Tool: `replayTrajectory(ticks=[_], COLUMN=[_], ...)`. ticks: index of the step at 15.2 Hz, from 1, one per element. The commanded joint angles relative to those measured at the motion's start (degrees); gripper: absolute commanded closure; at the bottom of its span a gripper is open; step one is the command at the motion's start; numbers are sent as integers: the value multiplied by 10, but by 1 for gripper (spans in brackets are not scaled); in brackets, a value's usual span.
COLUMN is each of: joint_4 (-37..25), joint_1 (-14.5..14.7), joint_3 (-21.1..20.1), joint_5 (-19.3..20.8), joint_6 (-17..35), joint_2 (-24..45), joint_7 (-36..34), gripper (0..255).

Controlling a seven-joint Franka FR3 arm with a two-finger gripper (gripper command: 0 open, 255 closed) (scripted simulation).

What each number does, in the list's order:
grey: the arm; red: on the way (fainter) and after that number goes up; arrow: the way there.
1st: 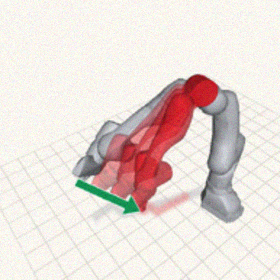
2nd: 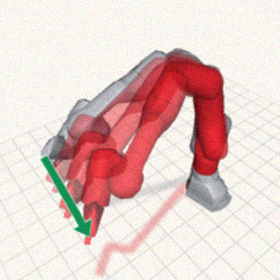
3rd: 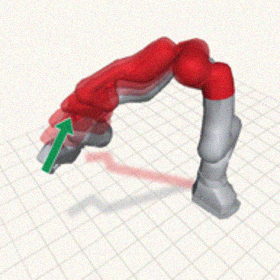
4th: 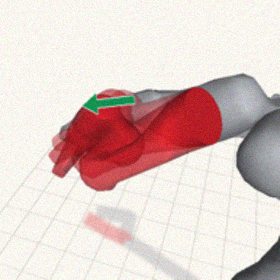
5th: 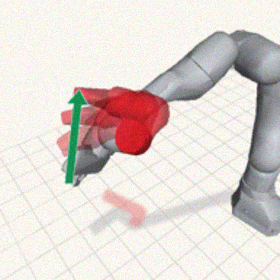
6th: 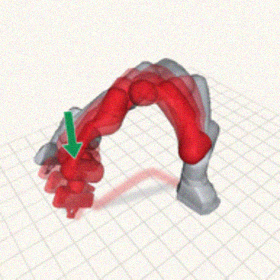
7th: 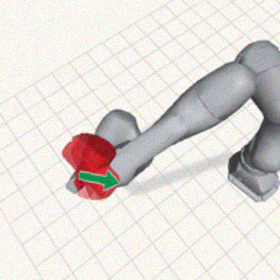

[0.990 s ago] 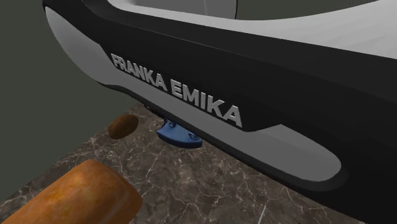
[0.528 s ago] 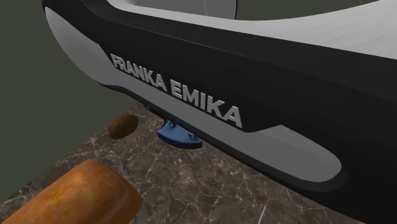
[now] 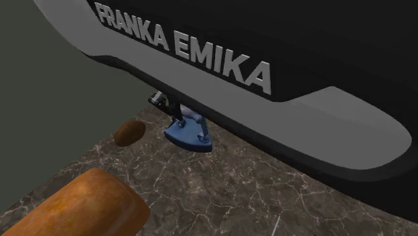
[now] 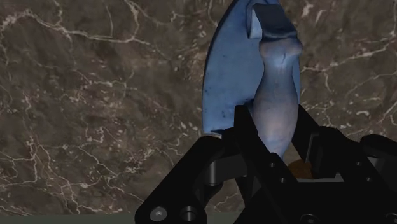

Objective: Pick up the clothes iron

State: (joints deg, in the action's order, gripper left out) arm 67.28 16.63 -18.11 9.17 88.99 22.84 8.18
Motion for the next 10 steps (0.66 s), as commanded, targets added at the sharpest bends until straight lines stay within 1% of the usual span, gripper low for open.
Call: replayTrajectory(ticks=[1,8,10], joint_4=[-26,-143,-146], joint_1=[3,22,23], joint_3=[0,1,2], joint_5=[2,14,14], joint_6=[-19,-98,-100], joint_2=[7,45,46], joint_7=[0,3,3], gripper=[255,255,255])
